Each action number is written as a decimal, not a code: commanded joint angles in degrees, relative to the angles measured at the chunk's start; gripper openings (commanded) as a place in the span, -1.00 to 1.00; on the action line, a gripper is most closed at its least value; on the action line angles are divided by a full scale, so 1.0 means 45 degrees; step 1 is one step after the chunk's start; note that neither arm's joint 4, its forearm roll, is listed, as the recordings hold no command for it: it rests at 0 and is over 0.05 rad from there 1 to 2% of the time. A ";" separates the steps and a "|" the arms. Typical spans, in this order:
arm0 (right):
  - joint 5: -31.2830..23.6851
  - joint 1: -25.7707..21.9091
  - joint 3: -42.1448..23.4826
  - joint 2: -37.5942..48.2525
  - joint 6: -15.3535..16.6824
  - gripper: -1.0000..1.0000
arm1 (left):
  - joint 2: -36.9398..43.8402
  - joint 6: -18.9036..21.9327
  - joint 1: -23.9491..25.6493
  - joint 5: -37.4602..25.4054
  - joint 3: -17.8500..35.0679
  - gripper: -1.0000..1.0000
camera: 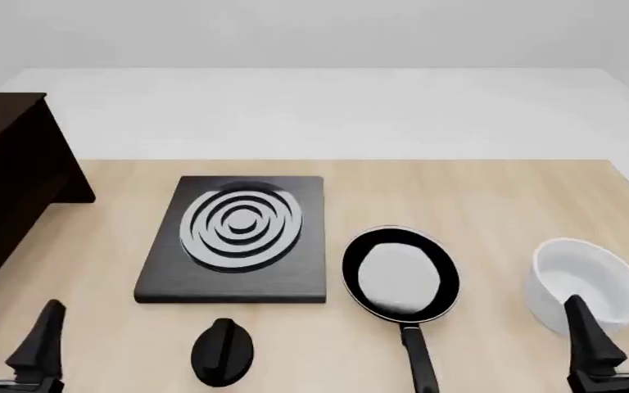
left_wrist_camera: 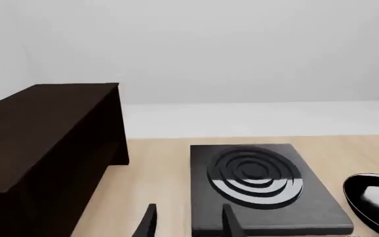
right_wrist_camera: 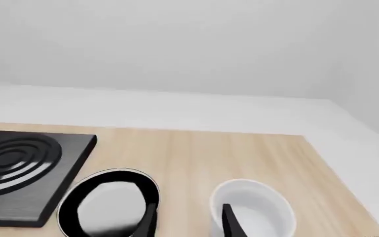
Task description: Put the frying pan under the cabinet shelf.
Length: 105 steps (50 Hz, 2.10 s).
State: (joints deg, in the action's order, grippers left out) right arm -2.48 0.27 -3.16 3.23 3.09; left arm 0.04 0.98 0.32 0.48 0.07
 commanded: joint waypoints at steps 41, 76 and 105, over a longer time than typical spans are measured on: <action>0.0688 -0.0059 0.0689 -0.0509 -0.0731 1.00 | 1.1428 -0.0169 0.5922 -0.2629 0.8698 1.00; 0.0673 -0.0059 0.0692 -0.0519 -0.0738 1.00 | 1.7162 -0.2385 0.9941 -0.5594 1.5097 1.00; 0.0724 -0.0057 0.0696 -0.0469 -0.0746 1.00 | 1.9286 -0.4713 1.1548 -0.4111 1.4661 1.00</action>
State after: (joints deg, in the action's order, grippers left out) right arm 0.71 0.01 -0.03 1.05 -0.25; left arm 83.68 -17.62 50.43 -20.43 66.62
